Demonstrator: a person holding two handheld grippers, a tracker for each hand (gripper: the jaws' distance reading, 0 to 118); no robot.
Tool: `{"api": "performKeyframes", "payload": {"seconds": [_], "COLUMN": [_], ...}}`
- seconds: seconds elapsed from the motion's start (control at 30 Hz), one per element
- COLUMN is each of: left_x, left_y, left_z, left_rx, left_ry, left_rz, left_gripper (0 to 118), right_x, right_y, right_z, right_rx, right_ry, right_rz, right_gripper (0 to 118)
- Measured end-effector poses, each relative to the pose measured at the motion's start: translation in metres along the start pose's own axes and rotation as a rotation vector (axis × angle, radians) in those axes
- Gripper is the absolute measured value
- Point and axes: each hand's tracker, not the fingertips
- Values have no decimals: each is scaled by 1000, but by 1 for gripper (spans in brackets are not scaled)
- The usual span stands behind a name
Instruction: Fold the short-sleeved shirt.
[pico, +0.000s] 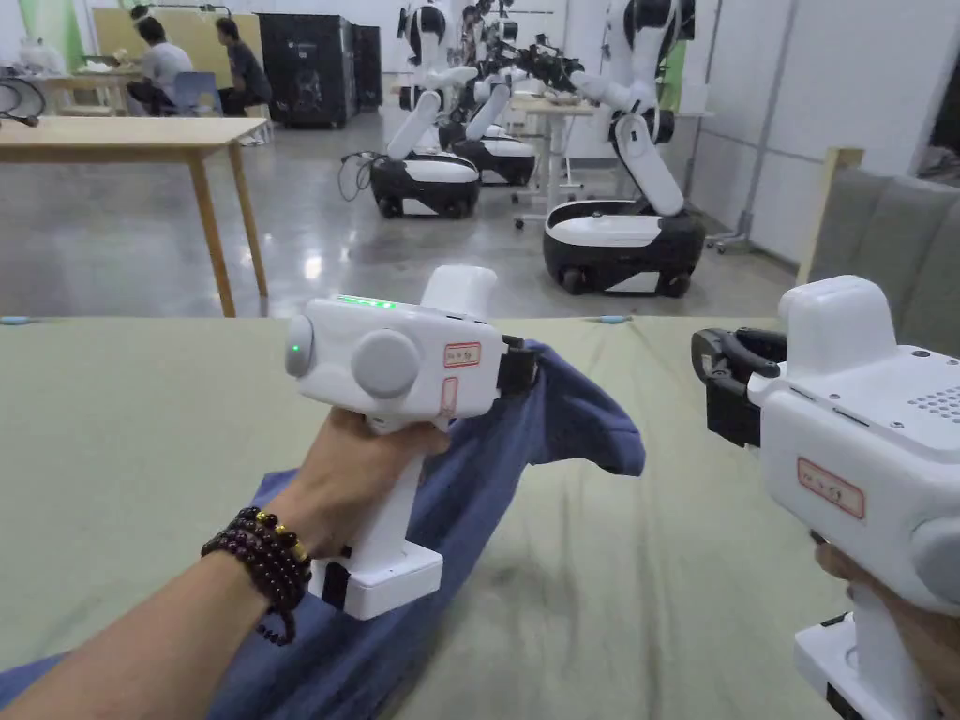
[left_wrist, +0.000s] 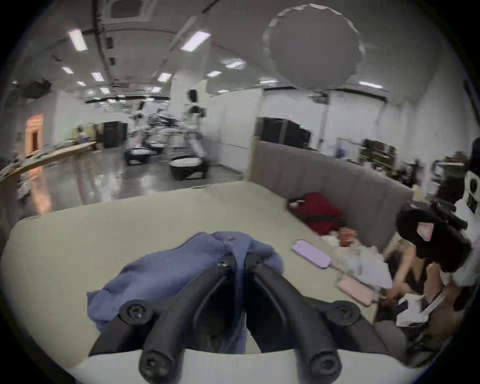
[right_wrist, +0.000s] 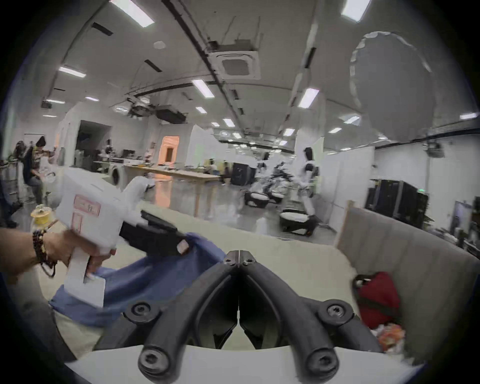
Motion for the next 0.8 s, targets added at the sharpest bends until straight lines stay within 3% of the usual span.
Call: {"api": "performKeyframes", "payload": {"seconds": [0.07, 0.13, 0.27, 0.4, 0.53, 0.57, 0.63, 0.67, 0.8], "left_x": [37, 65, 90, 89, 76, 72, 61, 54, 25], "left_y": [-1, -18, -101, -159, -159, -152, -134, -117, -69], "left_z": [-40, -81, -150, -169, -163, -160, -147, -128, -42], "left_rx": [-60, -154, -378, -467, -410, -400, -382, -252, -103], "left_ry": [-73, -56, -44, 2, 14, 17, -25, -102, -30], "left_rz": [-20, -55, -64, -119, -12, 29, 116, 152, 163], "left_gripper": [5, 5, 5, 5, 11, 29, 118, 115, 115], "right_x": [29, 49, 71, 75, 70, 68, 65, 63, 57], "right_y": [0, -3, -15, -28, -32, -32, -31, -31, -29], "right_z": [13, 20, 27, 25, 23, 23, 25, 25, 30], "right_rx": [6, 2, -14, -36, -46, -45, -41, -41, -19], "right_ry": [-70, -113, -141, -127, -107, -102, -97, -95, -75], "right_rz": [-26, -48, -64, -64, -54, -54, -55, -54, -85], "right_gripper": [1, 1, 1, 1, 1, 1, 1, 1, 1]}}
